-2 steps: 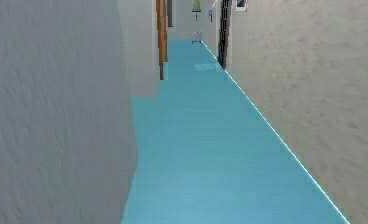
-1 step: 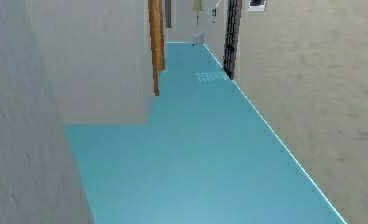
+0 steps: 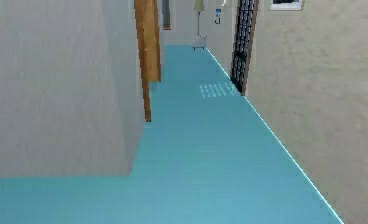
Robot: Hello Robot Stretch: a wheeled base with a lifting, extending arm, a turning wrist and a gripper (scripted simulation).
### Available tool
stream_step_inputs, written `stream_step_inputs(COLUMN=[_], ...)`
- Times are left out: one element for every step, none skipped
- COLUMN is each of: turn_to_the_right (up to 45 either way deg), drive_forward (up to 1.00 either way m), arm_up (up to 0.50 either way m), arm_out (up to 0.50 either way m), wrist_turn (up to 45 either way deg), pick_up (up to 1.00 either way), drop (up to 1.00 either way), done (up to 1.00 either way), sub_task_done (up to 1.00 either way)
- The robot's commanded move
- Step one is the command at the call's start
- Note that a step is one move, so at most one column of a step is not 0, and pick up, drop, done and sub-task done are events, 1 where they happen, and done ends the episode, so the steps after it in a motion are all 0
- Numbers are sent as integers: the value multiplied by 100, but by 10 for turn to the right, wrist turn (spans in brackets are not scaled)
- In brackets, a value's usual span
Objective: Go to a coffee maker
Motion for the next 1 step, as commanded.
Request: stream_step_inputs(turn_to_the_right=[0], drive_forward=[100], arm_up=[0], arm_out=[0], wrist_turn=[0], pick_up=[0], drop=[0], done=[0], sub_task_done=[0])
